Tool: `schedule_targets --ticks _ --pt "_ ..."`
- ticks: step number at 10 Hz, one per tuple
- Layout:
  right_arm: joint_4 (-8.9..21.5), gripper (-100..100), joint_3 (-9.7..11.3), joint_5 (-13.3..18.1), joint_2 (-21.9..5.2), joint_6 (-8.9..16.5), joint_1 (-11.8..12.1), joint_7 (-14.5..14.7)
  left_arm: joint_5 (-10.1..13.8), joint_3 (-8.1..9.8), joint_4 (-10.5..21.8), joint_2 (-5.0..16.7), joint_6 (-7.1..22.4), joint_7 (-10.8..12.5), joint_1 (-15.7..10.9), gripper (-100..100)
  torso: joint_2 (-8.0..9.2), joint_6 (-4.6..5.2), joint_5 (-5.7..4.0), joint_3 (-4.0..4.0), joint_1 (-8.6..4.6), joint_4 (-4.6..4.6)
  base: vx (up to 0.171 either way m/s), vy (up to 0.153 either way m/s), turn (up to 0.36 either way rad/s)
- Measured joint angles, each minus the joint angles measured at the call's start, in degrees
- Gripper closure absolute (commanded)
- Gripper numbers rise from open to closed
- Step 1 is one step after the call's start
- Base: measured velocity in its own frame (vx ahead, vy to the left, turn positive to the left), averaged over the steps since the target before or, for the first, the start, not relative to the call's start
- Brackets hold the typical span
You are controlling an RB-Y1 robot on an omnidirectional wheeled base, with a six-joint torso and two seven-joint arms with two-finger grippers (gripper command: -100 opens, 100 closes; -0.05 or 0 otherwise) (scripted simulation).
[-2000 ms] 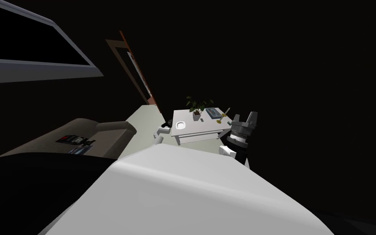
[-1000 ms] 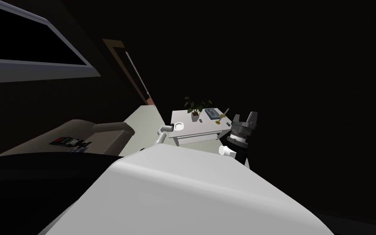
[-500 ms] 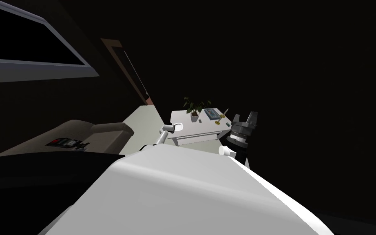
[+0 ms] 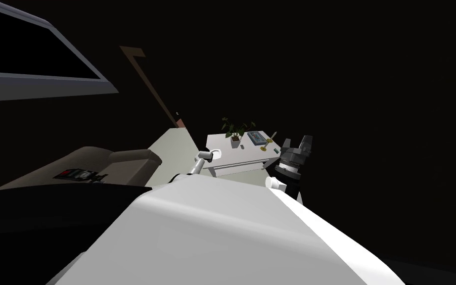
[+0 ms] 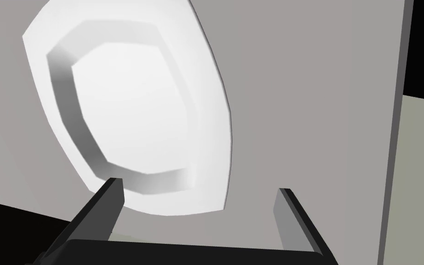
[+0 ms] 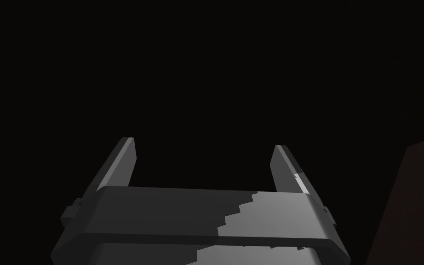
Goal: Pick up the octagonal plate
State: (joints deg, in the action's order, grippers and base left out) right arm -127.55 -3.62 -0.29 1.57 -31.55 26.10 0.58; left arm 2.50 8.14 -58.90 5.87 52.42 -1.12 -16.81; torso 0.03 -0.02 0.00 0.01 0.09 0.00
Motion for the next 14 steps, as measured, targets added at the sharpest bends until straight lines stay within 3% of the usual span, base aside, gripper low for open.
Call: schedule_targets --ticks 8,9,13,14 --pt "0.0 0 0.0 0.0 0.0 0.0 0.0 0.0 -1.72 -3.89 12.61 0.28 -7.02 8.08 -5.72 -100 0.05 -0.02 0.02 0.03 0.09 0.01 -0.014 0.043 -0.036" --pt "0.0 0 0.0 0.0 0.0 0.0 0.0 0.0 -1.74 -3.94 12.8 0.28 -7.24 8.3 -5.79 100 0.03 -0.03 0.01 0.02 0.02 0.01 0.0 0.0 0.0" --pt "0.0 0 0.0 0.0 0.0 0.0 0.0 0.0 -1.74 -3.93 12.74 0.3 -7.25 8.28 -5.83 100 -0.04 -0.03 0.0 -0.04 -0.06 -0.04 -0.002 0.0 0.002" --pt "0.0 0 0.0 0.0 0.0 0.0 0.0 0.0 -1.74 -3.93 12.74 0.3 -7.26 8.28 -5.83 0 -0.04 -0.03 0.0 -0.04 -0.06 -0.04 0.0 0.0 0.0"
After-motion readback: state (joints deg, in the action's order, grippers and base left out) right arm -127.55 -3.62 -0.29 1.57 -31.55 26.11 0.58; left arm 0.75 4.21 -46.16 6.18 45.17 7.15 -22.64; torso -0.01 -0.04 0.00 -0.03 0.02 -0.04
